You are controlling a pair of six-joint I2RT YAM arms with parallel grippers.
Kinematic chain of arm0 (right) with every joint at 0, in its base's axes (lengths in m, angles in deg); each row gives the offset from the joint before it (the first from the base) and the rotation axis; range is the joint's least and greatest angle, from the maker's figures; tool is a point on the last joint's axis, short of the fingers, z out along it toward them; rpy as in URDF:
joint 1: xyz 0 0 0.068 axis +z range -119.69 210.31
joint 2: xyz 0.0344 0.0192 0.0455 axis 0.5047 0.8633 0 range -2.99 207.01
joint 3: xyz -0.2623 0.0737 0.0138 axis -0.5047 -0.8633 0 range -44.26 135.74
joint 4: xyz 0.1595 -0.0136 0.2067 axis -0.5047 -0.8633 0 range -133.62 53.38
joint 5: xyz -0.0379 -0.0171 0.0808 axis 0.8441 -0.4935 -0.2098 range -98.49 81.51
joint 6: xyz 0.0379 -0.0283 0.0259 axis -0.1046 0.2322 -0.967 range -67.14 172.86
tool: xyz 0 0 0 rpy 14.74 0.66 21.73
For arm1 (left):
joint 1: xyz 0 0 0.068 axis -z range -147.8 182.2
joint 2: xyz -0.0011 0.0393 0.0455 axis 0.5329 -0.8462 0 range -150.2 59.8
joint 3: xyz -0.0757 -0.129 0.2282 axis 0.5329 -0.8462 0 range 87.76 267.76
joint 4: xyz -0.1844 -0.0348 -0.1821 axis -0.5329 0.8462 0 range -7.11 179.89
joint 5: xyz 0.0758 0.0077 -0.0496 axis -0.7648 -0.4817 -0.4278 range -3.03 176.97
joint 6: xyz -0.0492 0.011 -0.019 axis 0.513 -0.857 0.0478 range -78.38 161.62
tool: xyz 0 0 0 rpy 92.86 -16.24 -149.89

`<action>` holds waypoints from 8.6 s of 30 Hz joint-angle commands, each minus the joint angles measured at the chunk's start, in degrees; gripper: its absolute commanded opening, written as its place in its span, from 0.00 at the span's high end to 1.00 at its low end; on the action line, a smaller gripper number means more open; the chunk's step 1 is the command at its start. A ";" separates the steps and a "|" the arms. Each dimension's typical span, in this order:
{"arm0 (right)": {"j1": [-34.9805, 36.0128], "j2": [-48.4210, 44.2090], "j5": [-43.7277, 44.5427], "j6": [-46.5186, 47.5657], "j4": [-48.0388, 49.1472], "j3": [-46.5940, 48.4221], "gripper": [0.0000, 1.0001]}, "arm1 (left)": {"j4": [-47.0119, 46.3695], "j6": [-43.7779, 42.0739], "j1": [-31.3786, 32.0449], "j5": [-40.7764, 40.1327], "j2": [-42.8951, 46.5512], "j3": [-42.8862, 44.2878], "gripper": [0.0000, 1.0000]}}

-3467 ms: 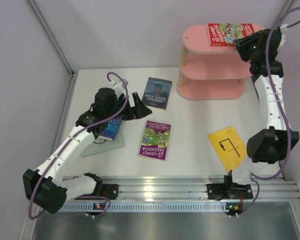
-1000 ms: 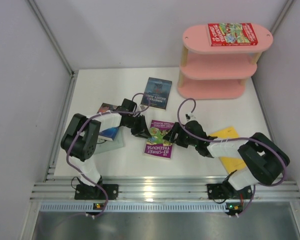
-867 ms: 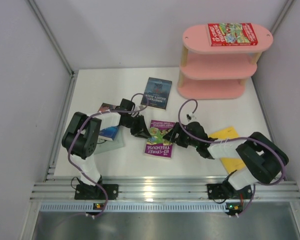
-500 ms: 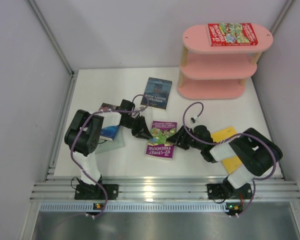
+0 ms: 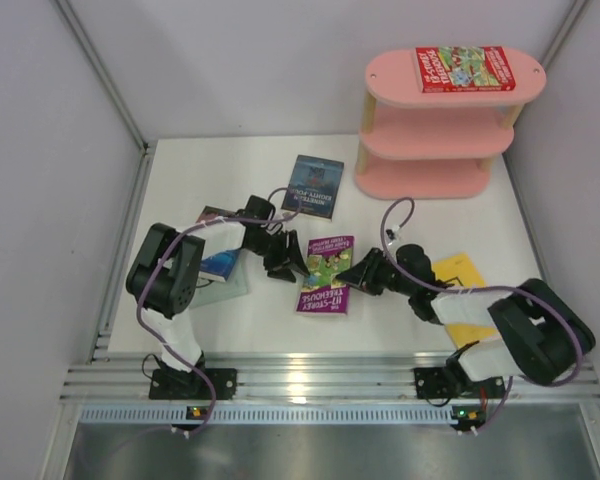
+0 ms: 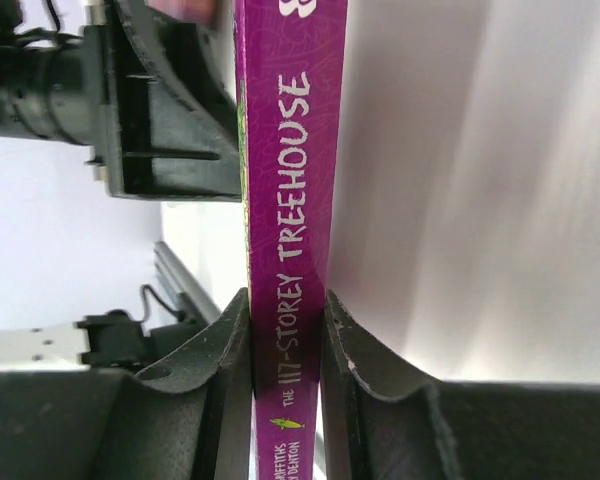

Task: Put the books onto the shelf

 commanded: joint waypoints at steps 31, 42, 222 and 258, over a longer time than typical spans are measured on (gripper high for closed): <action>-28.76 11.63 36.26 -5.36 -47.16 100.60 1.00 | 6.52 0.37 0.46 -16.37 34.59 8.59 0.06; -29.81 19.11 44.28 -13.97 -52.69 105.18 1.00 | 4.84 -0.59 0.55 -15.66 33.62 7.44 0.07; -31.83 12.00 32.34 3.23 -74.67 98.59 0.47 | 5.54 0.02 2.83 -20.58 38.63 3.49 0.08; -16.03 9.71 33.37 53.15 -71.68 97.27 0.50 | 5.72 -4.63 3.01 -20.41 11.89 44.81 0.80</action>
